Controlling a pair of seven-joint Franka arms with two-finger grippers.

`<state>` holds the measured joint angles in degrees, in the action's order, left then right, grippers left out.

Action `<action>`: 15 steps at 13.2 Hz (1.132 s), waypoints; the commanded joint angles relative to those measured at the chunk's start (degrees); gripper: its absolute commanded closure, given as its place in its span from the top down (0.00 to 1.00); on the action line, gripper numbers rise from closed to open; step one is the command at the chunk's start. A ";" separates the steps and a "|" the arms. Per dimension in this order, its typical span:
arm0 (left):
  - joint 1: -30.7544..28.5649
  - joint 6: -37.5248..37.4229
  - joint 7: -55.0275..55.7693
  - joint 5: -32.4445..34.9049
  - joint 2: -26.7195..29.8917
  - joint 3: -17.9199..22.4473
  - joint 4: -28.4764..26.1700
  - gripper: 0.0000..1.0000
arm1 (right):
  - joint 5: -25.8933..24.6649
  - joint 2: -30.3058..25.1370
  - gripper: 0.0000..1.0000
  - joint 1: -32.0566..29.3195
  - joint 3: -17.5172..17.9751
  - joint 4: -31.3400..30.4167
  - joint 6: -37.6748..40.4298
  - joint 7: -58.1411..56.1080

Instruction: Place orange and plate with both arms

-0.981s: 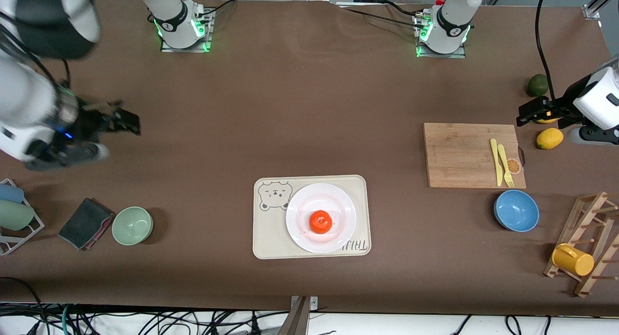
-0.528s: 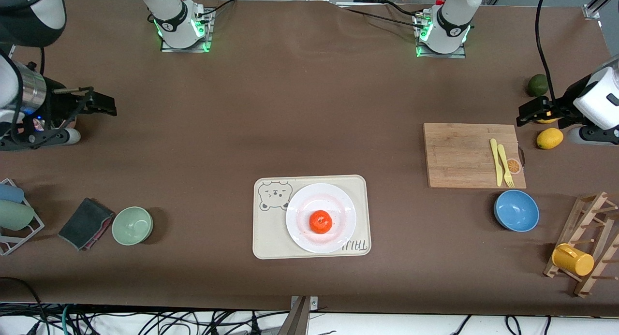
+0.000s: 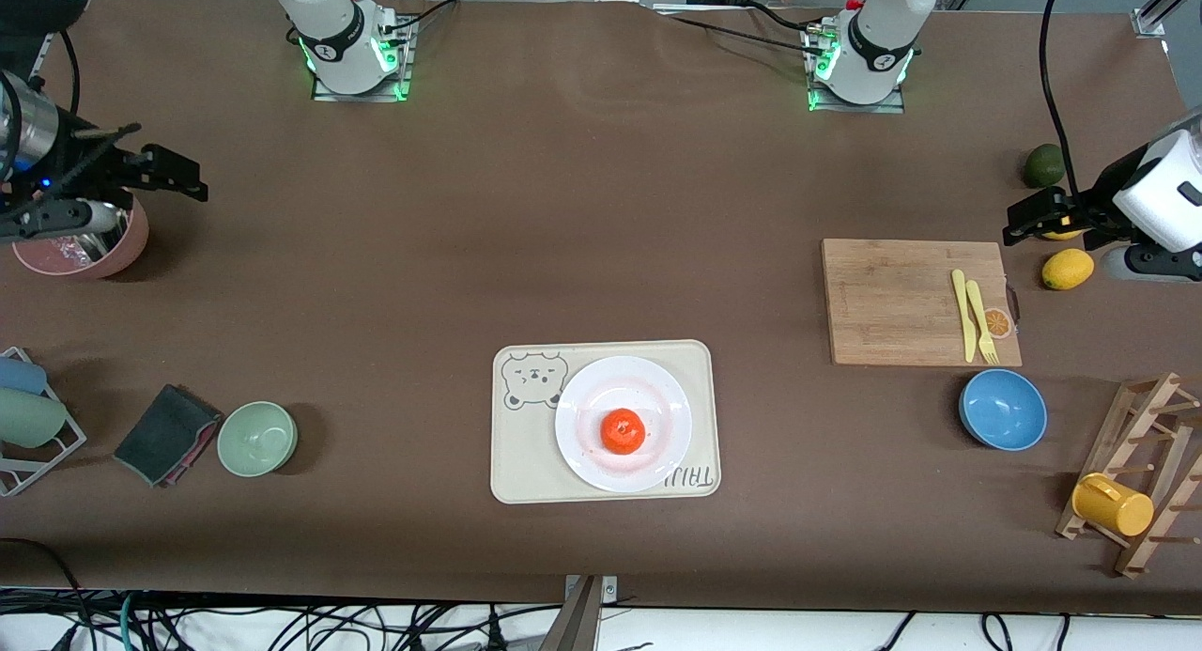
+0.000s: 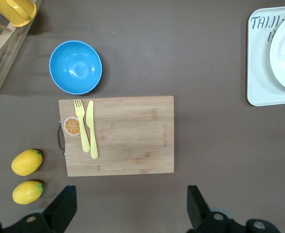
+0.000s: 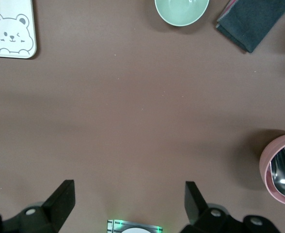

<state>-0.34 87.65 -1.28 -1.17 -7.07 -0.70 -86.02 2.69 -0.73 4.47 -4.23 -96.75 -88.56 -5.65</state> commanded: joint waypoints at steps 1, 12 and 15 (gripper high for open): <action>0.34 -0.20 -0.83 1.08 0.40 0.26 -0.03 1.00 | -0.58 -2.08 1.00 -2.10 1.42 -1.51 -1.69 0.82; 0.43 -0.38 -0.74 1.08 0.40 0.17 0.06 1.00 | -3.48 -1.39 1.00 -3.86 3.98 1.13 0.06 1.43; 0.43 -0.38 -0.74 1.08 0.40 0.17 0.06 1.00 | -3.48 -1.20 1.00 -3.60 3.88 1.65 -0.03 1.70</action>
<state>-0.34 87.65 -1.28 -1.17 -7.08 -0.70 -86.02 -0.24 -2.09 1.35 -0.83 -96.08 -89.09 -4.57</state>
